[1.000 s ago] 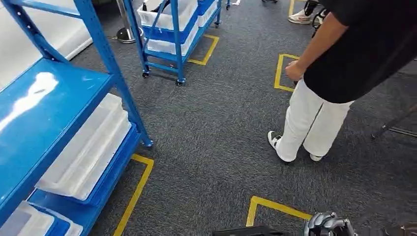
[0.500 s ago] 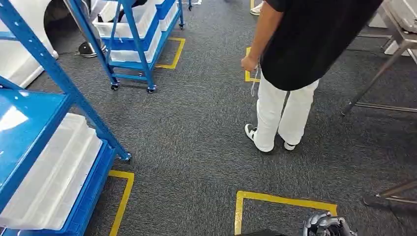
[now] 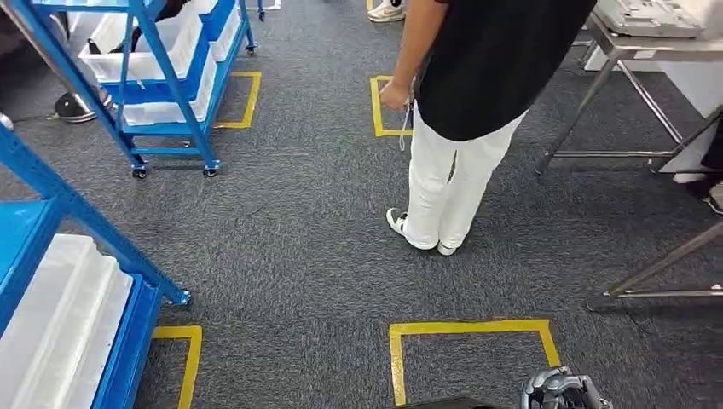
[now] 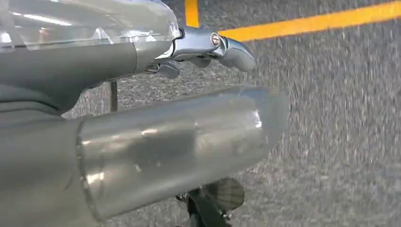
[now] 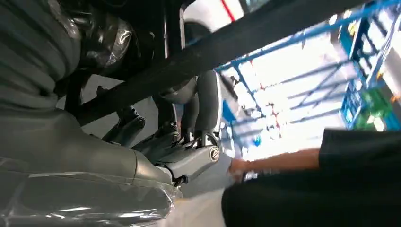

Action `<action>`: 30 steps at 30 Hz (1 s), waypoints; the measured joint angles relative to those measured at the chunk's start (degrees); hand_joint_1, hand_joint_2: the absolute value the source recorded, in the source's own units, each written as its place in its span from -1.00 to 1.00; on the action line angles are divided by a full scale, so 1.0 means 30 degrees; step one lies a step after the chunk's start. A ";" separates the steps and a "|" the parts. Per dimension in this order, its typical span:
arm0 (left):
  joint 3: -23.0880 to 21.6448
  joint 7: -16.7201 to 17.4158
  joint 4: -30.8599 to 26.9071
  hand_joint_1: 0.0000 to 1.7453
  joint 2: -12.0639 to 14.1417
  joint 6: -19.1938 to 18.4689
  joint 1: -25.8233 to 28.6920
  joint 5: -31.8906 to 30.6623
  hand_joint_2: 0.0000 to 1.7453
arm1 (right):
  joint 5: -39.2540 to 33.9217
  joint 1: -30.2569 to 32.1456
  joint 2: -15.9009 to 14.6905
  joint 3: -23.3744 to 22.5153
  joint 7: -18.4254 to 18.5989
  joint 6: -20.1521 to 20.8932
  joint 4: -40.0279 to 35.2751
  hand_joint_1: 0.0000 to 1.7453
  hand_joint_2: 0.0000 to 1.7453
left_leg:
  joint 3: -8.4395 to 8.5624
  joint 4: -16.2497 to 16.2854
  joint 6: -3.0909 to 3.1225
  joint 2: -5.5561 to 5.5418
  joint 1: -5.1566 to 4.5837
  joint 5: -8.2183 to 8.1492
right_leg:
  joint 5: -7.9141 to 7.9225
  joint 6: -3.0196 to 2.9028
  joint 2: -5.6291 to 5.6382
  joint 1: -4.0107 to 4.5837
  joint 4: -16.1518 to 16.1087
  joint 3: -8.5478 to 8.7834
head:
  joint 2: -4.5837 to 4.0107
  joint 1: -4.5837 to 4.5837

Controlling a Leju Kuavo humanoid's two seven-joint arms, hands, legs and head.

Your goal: Take the parts from the cabinet and place them on the table.

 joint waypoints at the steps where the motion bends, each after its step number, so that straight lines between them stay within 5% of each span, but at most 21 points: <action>1: 0.0007 0.0044 -0.0029 -1.00 0.0007 -0.0080 -0.0002 0.0037 -1.00 | 0.0102 -0.0012 -0.0095 0.0102 0.0000 -0.0102 0.0065 1.00 1.00 | 0.0062 0.0000 -0.0042 0.0220 0.0000 -0.0068 | 0.0657 0.0007 -0.0070 -0.0011 -0.0745 0.0332 | 0.0007 0.0007; 3: 0.0007 0.0080 -0.0072 -1.00 0.0007 -0.0217 -0.0004 0.0153 -1.00 | 0.0203 -0.0094 -0.0268 0.0319 0.0007 -0.0246 0.0196 1.00 1.00 | 0.0310 -0.0002 -0.0124 0.0623 0.0001 -0.0229 | 0.2313 -0.0090 -0.0501 -0.0002 -0.3823 0.1911 | 0.0007 0.0000; 4: 0.0007 0.0094 -0.0138 -1.00 0.0007 -0.0312 0.0017 0.0168 -1.00 | 0.0247 -0.0226 -0.0328 0.0452 0.0007 -0.0342 0.0248 1.00 1.00 | 0.0463 -0.0005 -0.0221 0.0816 -0.0017 -0.0330 | 0.2604 -0.0222 -0.1557 0.0109 -0.5422 0.2695 | 0.0000 0.0007; 5: 0.0007 0.0109 -0.0189 -1.00 0.0015 -0.0392 0.0047 0.0189 -1.00 | 0.0341 -0.0425 -0.0429 0.0625 0.0029 -0.0473 0.0349 1.00 1.00 | 0.0458 0.0063 -0.0372 0.0993 -0.0165 -0.0466 | 0.2460 -0.0317 -0.1760 0.0349 -0.5574 0.2785 | 0.0000 0.0007; 8: 0.0007 0.0146 -0.0335 -1.00 0.0015 -0.0670 -0.0023 0.0248 -1.00 | 0.0400 -0.0523 -0.0605 0.1057 0.0029 -0.0765 0.0473 1.00 1.00 | 0.0781 -0.0084 -0.0597 0.1581 -0.0078 -0.0559 | 0.2419 -0.0558 -0.0989 0.0448 -0.5563 0.2688 | 0.0000 -0.0007; 9: 0.0000 0.0146 -0.0408 -1.00 0.0007 -0.0787 -0.0042 0.0292 -1.00 | 0.0408 -0.0547 -0.0692 0.1195 0.0029 -0.0881 0.0495 1.00 1.00 | 0.0834 -0.0014 -0.0763 0.1692 -0.0125 -0.0694 | 0.2553 -0.0749 -0.0721 0.0258 -0.5795 0.2834 | 0.0000 -0.0022; 11: 0.0022 0.0225 -0.0662 -1.00 0.0015 -0.1068 -0.0001 0.0514 -1.00 | 0.0415 -0.0798 -0.0858 0.1521 0.0079 -0.0990 0.0618 1.00 1.00 | 0.0242 0.1382 -0.0861 -0.0210 0.0029 -0.1586 | 0.2635 -0.0981 -0.0404 0.0201 -0.5905 0.2888 | 0.0007 -0.0029; 14: 0.0044 0.0503 -0.1028 -1.00 0.0029 -0.1618 0.0195 0.0882 -1.00 | 0.0422 -0.1622 -0.1114 0.2201 0.0328 -0.1143 0.1064 1.00 1.00 | -0.1935 0.5456 -0.0910 -0.0740 0.0029 -0.3166 | 0.2610 -0.1100 0.0338 0.0238 -0.5856 0.2883 | 0.0000 -0.0029; 16: 0.0051 0.0728 -0.1390 -1.00 0.0066 -0.1965 0.0274 0.1042 -1.00 | 0.0480 -0.2304 -0.1317 0.2773 0.0466 -0.1208 0.1637 1.00 1.00 | -0.2304 0.5437 -0.0921 -0.0775 0.0030 -0.2294 | 0.2552 -0.1094 0.0955 0.0237 -0.5735 0.2896 | 0.0007 -0.0029; 18: 0.0058 0.0815 -0.1660 -1.00 0.0117 -0.2126 0.0274 0.1121 -1.00 | 0.0481 -0.2795 -0.1435 0.3240 0.0466 -0.1245 0.2024 1.00 1.00 | -0.1331 0.2732 -0.0839 -0.0981 0.0039 -0.0455 | 0.2451 -0.1016 0.1445 0.0212 -0.5608 0.2952 | 0.0000 -0.0029; 19: 0.0058 0.0823 -0.1798 -1.00 0.0124 -0.2156 0.0293 0.1129 -1.00 | 0.0480 -0.3002 -0.1479 0.3425 0.0459 -0.1274 0.2164 1.00 1.00 | -0.0702 0.1042 -0.0745 -0.1678 0.0043 0.0323 | 0.2386 -0.0935 0.1663 0.0188 -0.5529 0.2951 | 0.0000 -0.0029; 20: 0.0066 0.0830 -0.1865 -1.00 0.0160 -0.2207 0.0289 0.1122 -1.00 | 0.0480 -0.3174 -0.1529 0.3547 0.0444 -0.1325 0.2316 1.00 1.00 | -0.0562 0.0573 -0.0684 -0.2492 0.0105 -0.0005 | 0.2296 -0.0788 0.1790 0.0303 -0.5347 0.2837 | 0.0000 -0.0022; 24: 0.0058 0.0837 -0.2105 -1.00 0.0160 -0.2280 0.0282 0.1129 -1.00 | 0.0473 -0.3350 -0.1712 0.3912 0.0408 -0.1486 0.2659 1.00 1.00 | -0.0404 0.0334 -0.0344 -0.1800 0.0057 0.0154 | 0.2441 -0.0288 0.2575 0.0124 -0.5534 0.2682 | 0.0000 -0.0015; 25: 0.0051 0.0757 -0.2113 -1.00 0.0123 -0.2352 0.0267 0.1036 -1.00 | 0.0459 -0.3345 -0.1827 0.3934 0.0393 -0.1651 0.2673 1.00 1.00 | -0.0324 0.0131 -0.0191 -0.1500 0.0159 0.0275 | 0.2332 -0.0291 0.2241 0.0079 -0.5406 0.2712 | 0.0007 -0.0029; 27: 0.0051 0.0475 -0.2331 -1.00 0.0051 -0.2505 0.0355 0.0700 -1.00 | 0.0234 -0.3278 -0.2024 0.3949 0.0212 -0.2285 0.2587 1.00 1.00 | -0.0241 -0.0021 0.0023 -0.0996 0.0105 0.0315 | 0.1034 -0.0092 0.0395 0.0143 -0.3388 0.1694 | 0.0000 0.0044; 29: 0.0044 0.0211 -0.2441 -1.00 -0.0168 -0.2433 0.0456 0.0459 -1.00 | -0.0066 -0.3014 -0.2295 0.3948 0.0014 -0.2849 0.2279 1.00 1.00 | -0.0241 -0.0010 0.0077 -0.0439 0.0057 0.0240 | -0.0204 0.0084 0.0053 0.0051 -0.0458 0.0190 | 0.0000 0.0051; 30: 0.0029 0.0094 -0.2433 -1.00 -0.0234 -0.2220 0.0464 0.0327 -1.00 | -0.0212 -0.2754 -0.2456 0.3926 -0.0051 -0.3002 0.2082 1.00 1.00 | -0.0229 -0.0004 0.0066 -0.0188 0.0052 0.0197 | -0.0256 0.0146 0.0023 0.0008 0.0265 -0.0226 | 0.0007 0.0051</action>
